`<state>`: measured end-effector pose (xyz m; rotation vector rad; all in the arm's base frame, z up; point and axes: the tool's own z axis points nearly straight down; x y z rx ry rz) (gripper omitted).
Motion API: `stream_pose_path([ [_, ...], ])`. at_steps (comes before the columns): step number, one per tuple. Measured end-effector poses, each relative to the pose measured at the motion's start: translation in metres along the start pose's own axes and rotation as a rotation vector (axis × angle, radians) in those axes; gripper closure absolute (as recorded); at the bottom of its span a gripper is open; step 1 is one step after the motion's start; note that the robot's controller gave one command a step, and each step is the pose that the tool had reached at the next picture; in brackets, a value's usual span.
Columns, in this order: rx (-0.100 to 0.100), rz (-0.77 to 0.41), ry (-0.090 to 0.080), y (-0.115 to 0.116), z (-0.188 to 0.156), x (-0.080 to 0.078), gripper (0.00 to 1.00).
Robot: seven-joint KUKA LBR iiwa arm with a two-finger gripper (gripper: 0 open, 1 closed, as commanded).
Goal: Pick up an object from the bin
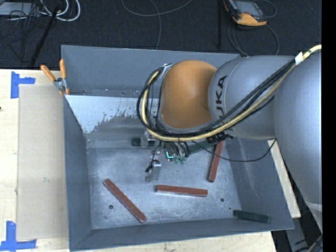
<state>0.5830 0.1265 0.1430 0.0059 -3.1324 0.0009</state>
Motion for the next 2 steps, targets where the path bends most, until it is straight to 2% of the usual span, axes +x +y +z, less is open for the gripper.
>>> stream_pose_path([
  [1,0.003,0.075,0.001,-0.1017,0.078,0.0427,0.0],
  [2,-0.001,0.071,-0.007,-0.0968,0.0742,0.0399,1.0],
])
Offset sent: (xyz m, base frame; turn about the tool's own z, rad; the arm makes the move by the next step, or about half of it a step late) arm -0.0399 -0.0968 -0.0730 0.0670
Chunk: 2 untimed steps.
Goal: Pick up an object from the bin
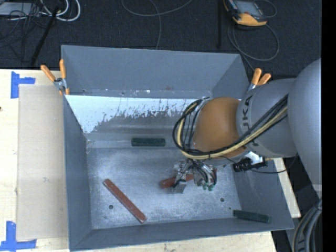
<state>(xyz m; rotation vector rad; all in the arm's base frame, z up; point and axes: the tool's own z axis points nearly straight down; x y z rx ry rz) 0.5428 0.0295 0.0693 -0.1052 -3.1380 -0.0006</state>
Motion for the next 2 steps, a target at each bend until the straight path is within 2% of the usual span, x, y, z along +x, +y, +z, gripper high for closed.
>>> stream_pose_path([
  [1,0.0,0.002,0.0,0.0001,0.0001,0.0,0.0],
  [2,0.0,0.003,-0.001,0.0,-0.0004,-0.0003,1.0],
])
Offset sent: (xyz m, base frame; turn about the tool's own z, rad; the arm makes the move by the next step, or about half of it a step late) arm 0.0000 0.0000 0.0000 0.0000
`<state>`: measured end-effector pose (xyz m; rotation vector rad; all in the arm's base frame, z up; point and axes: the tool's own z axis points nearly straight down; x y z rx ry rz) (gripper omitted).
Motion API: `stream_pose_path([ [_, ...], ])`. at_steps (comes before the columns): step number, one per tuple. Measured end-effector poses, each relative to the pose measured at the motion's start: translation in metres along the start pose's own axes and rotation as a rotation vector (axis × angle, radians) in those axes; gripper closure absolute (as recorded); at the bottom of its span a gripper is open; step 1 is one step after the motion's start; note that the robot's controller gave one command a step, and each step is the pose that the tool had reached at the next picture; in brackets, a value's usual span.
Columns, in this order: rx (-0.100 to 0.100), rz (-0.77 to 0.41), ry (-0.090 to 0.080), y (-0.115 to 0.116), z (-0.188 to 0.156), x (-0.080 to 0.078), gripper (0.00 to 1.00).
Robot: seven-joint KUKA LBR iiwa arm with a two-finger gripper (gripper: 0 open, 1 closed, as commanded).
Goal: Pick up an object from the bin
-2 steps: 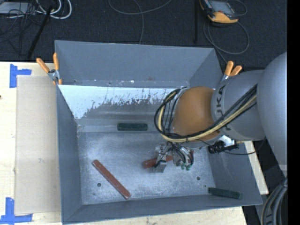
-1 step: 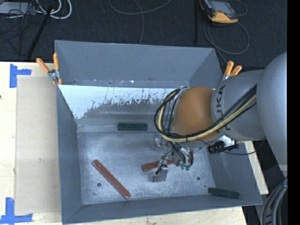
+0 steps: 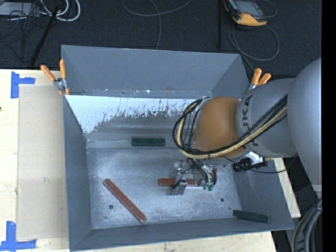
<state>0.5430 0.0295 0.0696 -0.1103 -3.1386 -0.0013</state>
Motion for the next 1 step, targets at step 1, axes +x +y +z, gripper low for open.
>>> stream_pose_path([
  [1,0.0,0.044,-0.009,-0.0145,-0.1443,0.0119,1.0],
])
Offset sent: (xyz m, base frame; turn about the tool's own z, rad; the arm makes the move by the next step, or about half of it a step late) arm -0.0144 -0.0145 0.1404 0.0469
